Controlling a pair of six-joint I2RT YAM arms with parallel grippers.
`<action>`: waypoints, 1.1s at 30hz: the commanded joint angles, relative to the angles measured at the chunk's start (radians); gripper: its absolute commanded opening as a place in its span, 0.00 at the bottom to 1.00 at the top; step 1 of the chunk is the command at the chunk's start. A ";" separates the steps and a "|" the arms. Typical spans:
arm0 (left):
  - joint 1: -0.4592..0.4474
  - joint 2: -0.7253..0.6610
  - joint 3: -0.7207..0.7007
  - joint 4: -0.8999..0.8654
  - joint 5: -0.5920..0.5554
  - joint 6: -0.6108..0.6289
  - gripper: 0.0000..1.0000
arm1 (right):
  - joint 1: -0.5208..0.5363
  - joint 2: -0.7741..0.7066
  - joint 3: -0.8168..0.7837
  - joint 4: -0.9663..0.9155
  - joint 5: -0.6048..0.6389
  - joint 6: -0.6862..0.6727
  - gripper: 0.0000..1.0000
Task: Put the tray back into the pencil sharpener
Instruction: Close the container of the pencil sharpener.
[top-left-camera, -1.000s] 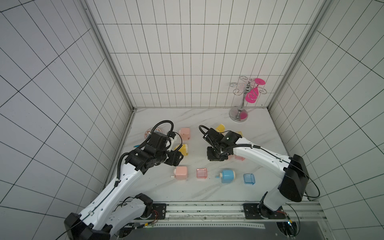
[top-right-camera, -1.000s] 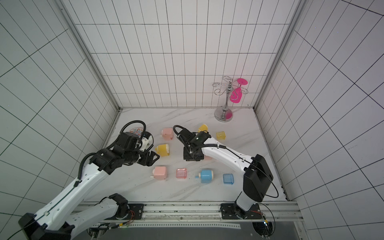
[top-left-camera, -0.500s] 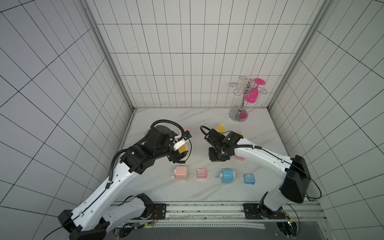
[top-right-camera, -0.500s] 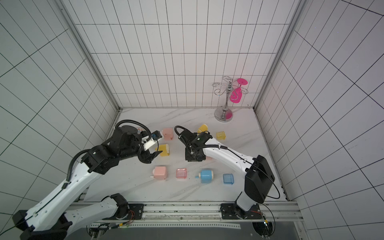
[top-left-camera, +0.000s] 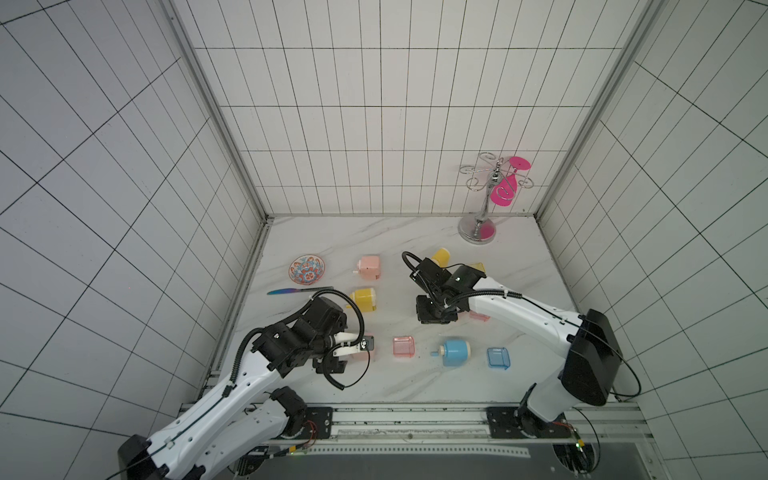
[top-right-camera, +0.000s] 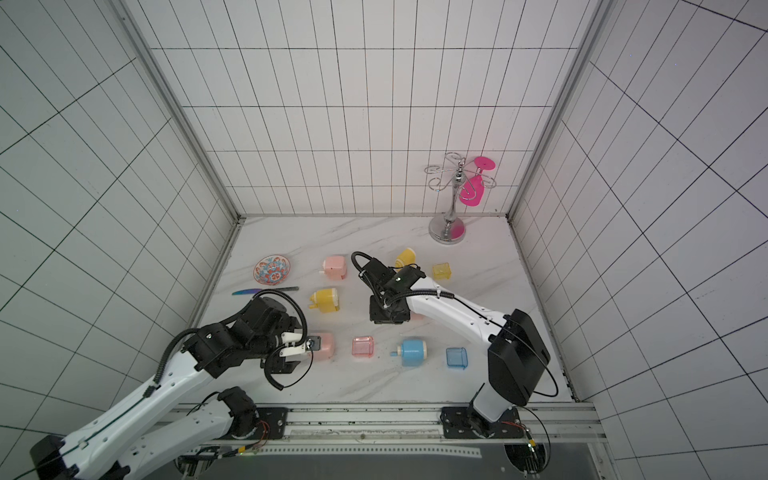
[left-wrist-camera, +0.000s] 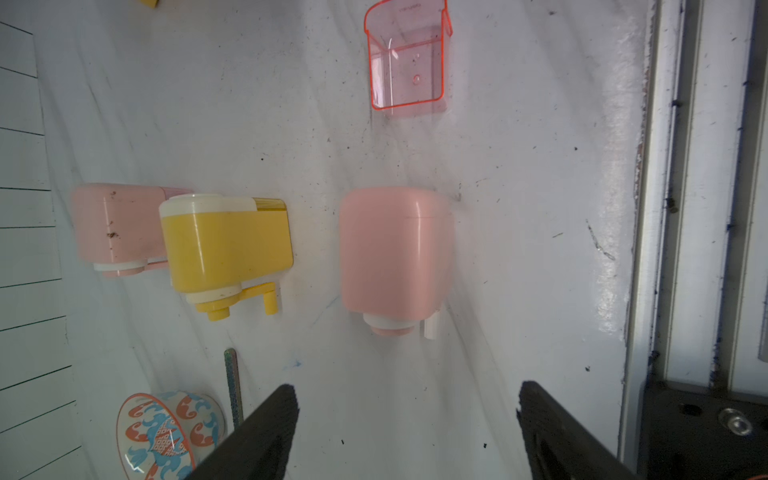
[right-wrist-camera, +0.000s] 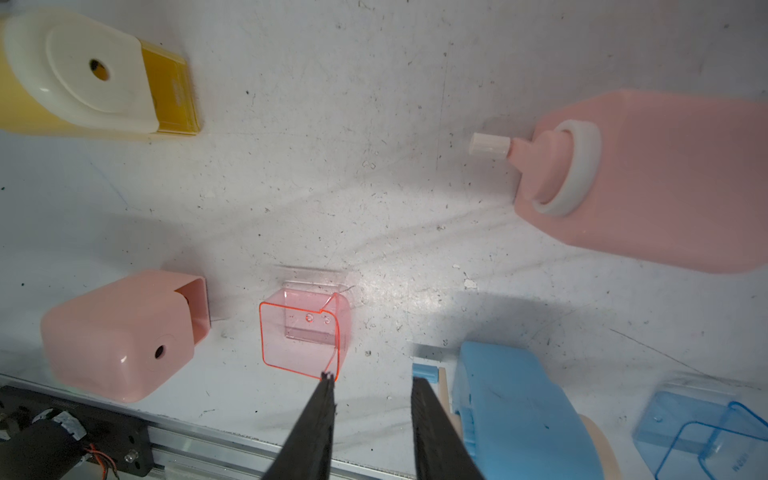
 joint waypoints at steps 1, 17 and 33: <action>-0.018 0.014 -0.017 0.011 0.058 0.034 0.87 | -0.010 0.000 -0.027 0.005 -0.002 0.021 0.33; -0.045 0.233 0.021 0.165 -0.002 0.012 0.87 | 0.000 0.022 -0.107 0.114 -0.093 0.125 0.33; -0.046 0.297 0.016 0.225 -0.005 -0.022 0.91 | 0.020 0.083 -0.151 0.168 -0.129 0.156 0.33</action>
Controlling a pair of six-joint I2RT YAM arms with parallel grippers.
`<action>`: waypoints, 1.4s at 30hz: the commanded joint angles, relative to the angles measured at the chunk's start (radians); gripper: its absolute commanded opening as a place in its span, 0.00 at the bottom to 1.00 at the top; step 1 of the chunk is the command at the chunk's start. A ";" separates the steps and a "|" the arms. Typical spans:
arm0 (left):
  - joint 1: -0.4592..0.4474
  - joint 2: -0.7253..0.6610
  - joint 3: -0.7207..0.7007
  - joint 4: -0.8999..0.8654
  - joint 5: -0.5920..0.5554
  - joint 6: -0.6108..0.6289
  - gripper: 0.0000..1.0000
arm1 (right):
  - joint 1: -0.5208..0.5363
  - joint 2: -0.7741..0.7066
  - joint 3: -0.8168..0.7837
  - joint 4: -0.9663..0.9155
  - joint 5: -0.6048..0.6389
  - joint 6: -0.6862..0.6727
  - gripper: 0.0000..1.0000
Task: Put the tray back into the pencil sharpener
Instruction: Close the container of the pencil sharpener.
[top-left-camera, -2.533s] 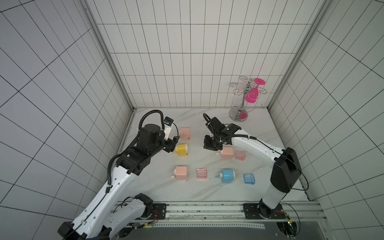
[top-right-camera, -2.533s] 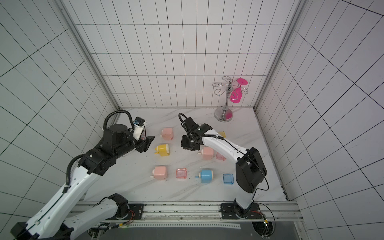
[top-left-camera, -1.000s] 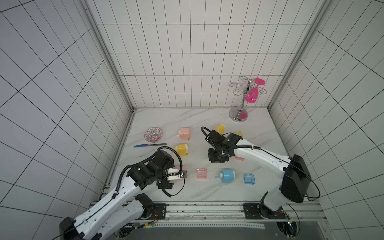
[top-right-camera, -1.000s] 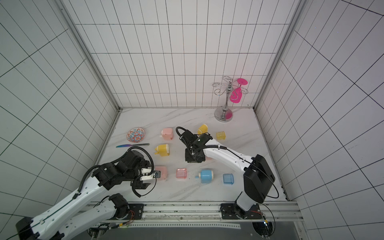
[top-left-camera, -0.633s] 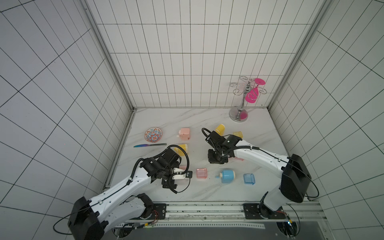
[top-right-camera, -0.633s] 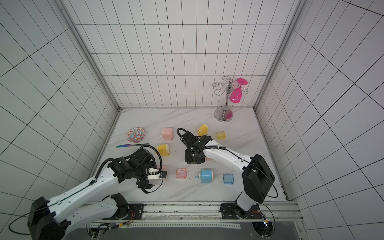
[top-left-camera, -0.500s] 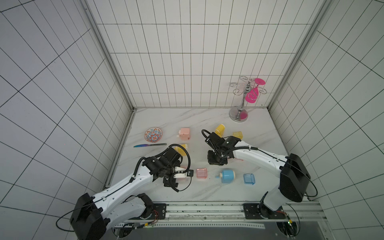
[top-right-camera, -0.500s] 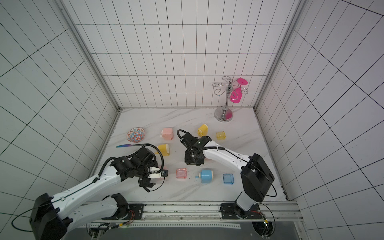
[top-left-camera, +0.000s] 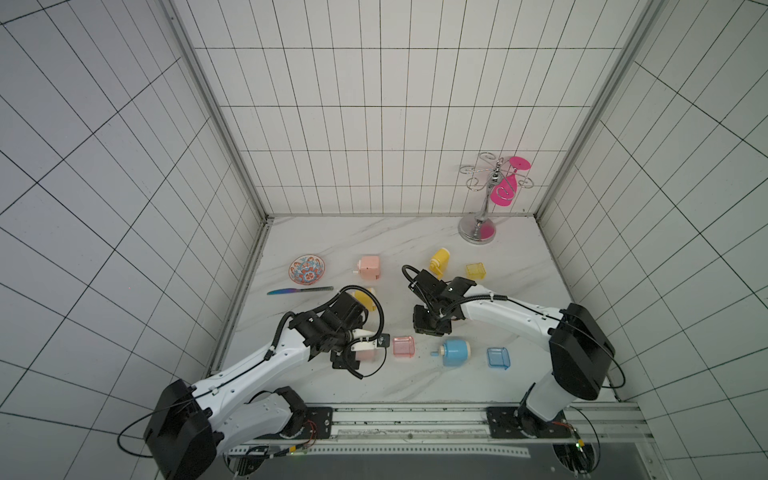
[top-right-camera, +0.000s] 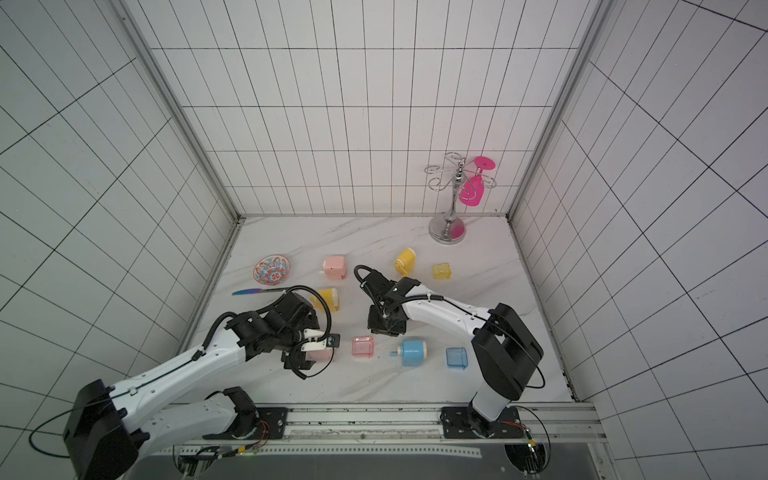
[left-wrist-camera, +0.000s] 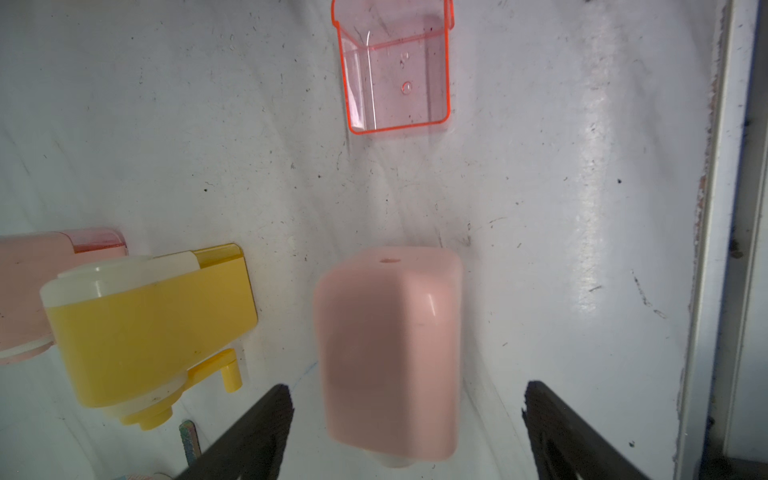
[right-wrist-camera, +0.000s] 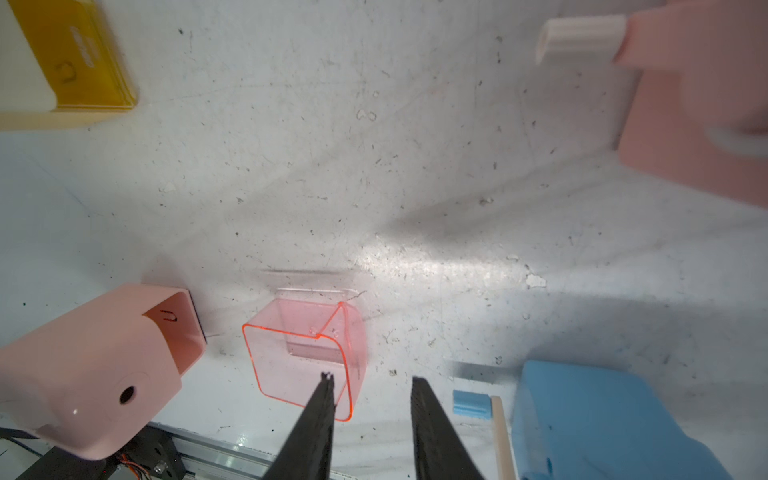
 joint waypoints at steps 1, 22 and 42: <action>-0.004 0.016 0.021 0.037 0.010 0.002 0.91 | 0.015 0.034 -0.012 -0.003 -0.004 0.030 0.33; -0.004 0.052 -0.010 0.105 0.042 -0.013 0.90 | 0.059 0.116 -0.038 0.095 -0.034 0.057 0.22; -0.004 -0.029 -0.043 0.107 0.025 -0.016 0.91 | 0.068 0.054 -0.032 0.084 -0.030 0.074 0.30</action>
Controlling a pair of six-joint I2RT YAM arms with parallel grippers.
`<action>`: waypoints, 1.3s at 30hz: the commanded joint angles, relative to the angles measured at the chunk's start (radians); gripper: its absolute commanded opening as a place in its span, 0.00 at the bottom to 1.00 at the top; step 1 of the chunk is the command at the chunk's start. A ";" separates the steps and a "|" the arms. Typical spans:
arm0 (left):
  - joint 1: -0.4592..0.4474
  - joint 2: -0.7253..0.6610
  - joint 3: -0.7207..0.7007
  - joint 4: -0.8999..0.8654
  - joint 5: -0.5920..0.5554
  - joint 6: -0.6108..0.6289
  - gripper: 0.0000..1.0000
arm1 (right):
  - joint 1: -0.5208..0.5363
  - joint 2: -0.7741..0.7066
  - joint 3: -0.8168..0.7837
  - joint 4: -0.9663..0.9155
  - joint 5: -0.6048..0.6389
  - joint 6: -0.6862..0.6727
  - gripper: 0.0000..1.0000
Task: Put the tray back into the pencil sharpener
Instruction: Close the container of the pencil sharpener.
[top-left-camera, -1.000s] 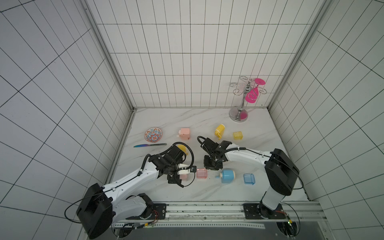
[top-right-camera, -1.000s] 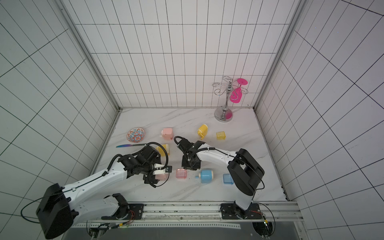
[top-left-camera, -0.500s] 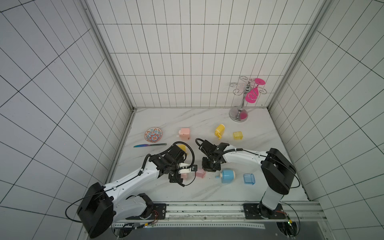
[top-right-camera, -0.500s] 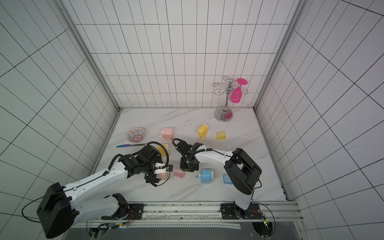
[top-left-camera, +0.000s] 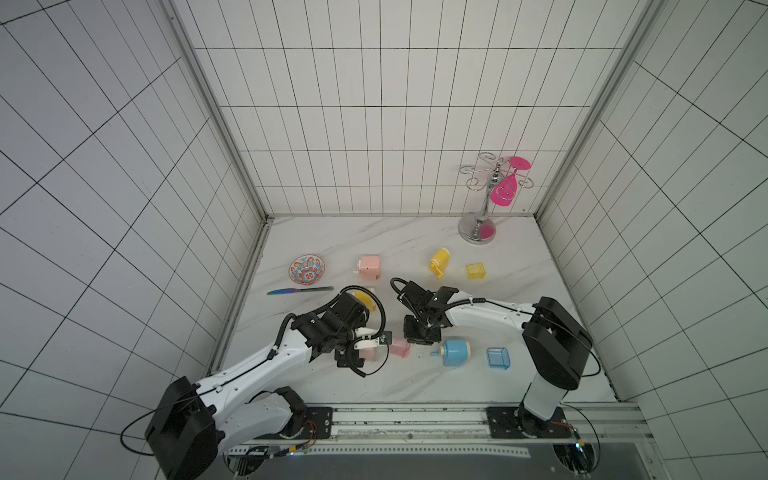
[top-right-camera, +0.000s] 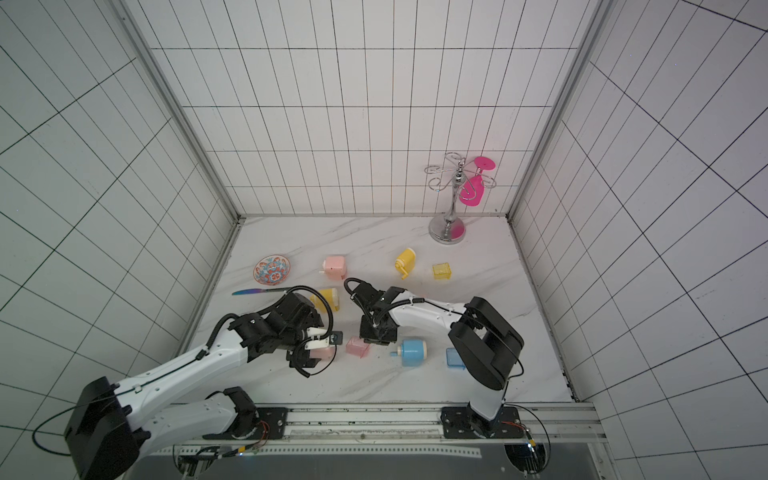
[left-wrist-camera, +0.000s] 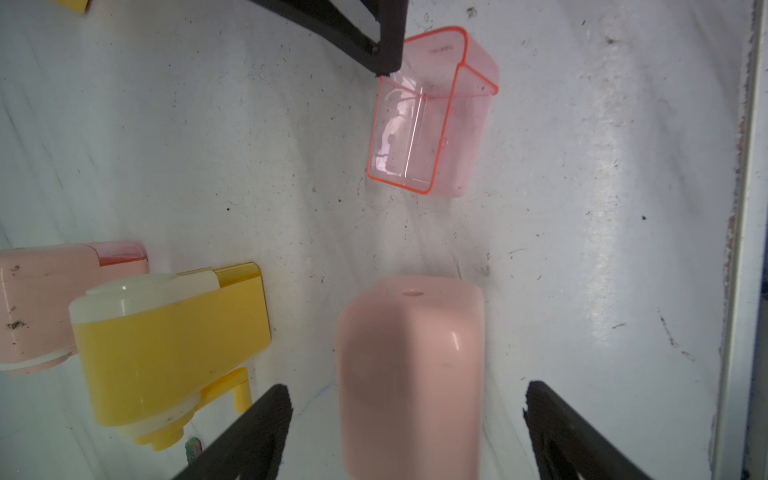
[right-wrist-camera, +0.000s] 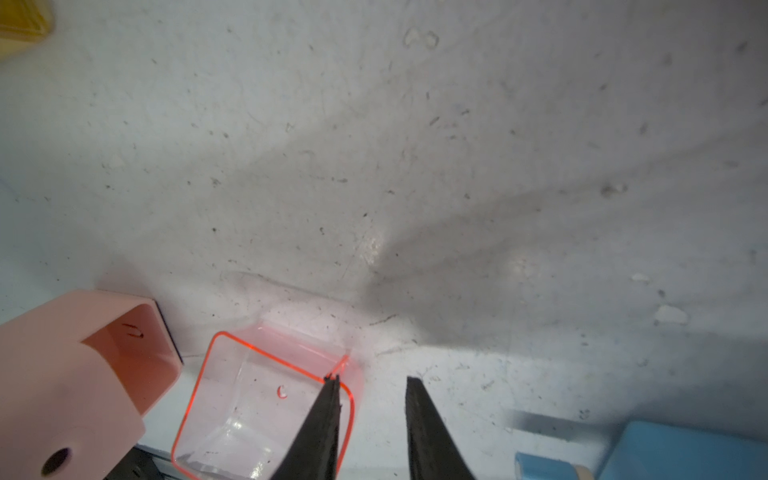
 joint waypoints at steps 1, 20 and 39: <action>-0.004 -0.017 -0.010 0.015 0.005 0.007 0.91 | 0.008 -0.042 -0.004 -0.024 0.003 0.032 0.30; -0.004 -0.046 -0.024 0.017 0.005 0.004 0.92 | 0.052 -0.021 -0.007 -0.040 0.005 0.064 0.29; -0.004 -0.058 -0.045 0.029 0.021 0.002 0.89 | 0.059 0.022 -0.013 -0.023 0.019 0.064 0.11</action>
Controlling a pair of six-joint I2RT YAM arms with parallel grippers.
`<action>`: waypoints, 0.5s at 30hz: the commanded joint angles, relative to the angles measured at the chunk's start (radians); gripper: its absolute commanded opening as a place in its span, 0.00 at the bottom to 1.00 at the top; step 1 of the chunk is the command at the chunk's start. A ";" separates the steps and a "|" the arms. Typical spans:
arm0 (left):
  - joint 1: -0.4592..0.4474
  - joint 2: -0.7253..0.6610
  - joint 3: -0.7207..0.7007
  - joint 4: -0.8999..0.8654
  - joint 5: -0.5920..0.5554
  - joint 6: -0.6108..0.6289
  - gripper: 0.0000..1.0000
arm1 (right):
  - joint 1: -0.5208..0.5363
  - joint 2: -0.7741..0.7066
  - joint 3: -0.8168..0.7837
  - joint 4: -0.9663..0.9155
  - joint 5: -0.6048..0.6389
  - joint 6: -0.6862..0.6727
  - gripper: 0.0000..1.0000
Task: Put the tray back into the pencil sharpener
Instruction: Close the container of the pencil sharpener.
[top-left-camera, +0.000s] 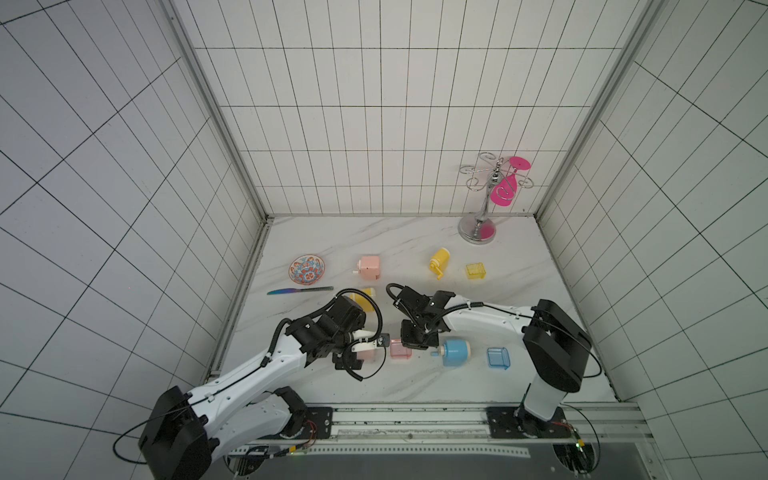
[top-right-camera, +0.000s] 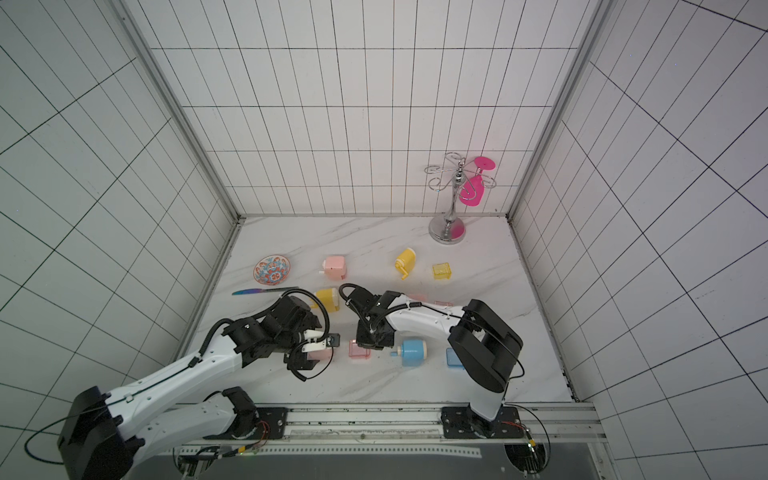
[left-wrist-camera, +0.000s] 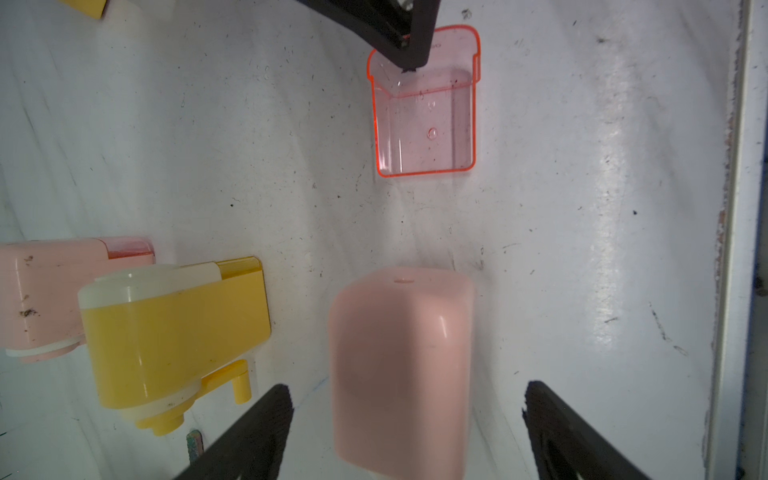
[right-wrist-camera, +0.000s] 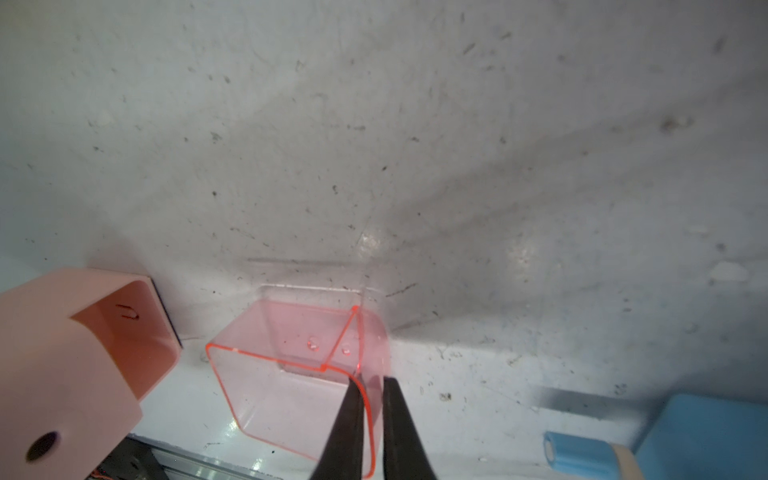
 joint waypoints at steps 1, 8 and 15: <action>-0.004 0.002 -0.015 0.029 0.021 0.006 0.88 | 0.012 0.016 -0.009 -0.014 0.017 0.019 0.10; -0.004 0.053 -0.009 0.049 0.010 0.012 0.86 | 0.014 0.019 0.005 -0.014 0.014 0.013 0.10; 0.004 0.126 0.018 0.047 0.007 0.019 0.85 | 0.019 0.013 0.013 -0.014 0.011 0.006 0.10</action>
